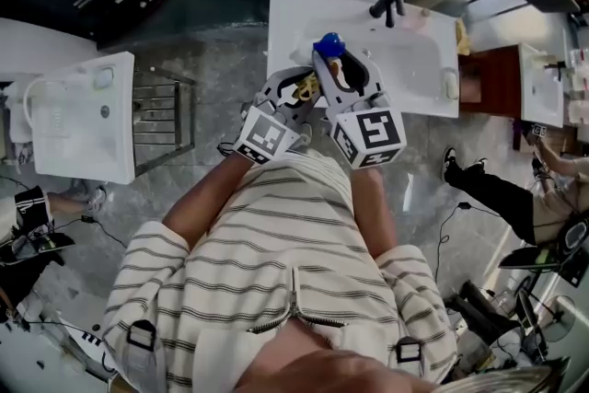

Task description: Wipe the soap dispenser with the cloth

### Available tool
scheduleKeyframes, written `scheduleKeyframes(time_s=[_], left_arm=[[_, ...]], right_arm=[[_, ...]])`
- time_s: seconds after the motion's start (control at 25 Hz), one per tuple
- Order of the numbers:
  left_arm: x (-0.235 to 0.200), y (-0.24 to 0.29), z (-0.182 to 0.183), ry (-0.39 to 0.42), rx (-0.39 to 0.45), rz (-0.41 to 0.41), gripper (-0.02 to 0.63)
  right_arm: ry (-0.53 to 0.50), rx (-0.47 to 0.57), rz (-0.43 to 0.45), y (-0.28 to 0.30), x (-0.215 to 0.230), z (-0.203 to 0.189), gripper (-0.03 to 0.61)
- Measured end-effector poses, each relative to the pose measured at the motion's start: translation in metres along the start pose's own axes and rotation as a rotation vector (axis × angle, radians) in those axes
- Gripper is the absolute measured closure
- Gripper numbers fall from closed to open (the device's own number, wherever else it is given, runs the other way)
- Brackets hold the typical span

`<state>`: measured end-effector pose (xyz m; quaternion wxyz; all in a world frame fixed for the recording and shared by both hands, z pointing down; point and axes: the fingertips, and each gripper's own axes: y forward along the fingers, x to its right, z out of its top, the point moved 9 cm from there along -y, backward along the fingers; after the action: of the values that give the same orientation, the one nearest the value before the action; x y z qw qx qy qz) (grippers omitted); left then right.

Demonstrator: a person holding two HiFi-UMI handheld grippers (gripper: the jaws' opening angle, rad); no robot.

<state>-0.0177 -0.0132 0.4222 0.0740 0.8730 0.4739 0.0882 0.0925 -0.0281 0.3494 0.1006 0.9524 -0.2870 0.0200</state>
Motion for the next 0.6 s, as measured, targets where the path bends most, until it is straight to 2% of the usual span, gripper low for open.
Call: scheduleKeyframes(time_s=[0.6], left_arm=[[-0.0044, -0.0092, -0.0112, -0.008, -0.039, 0.013, 0.525]], right_arm=[[0.006, 0.008, -0.020, -0.0095, 0.0062, 0.0023, 0.454]])
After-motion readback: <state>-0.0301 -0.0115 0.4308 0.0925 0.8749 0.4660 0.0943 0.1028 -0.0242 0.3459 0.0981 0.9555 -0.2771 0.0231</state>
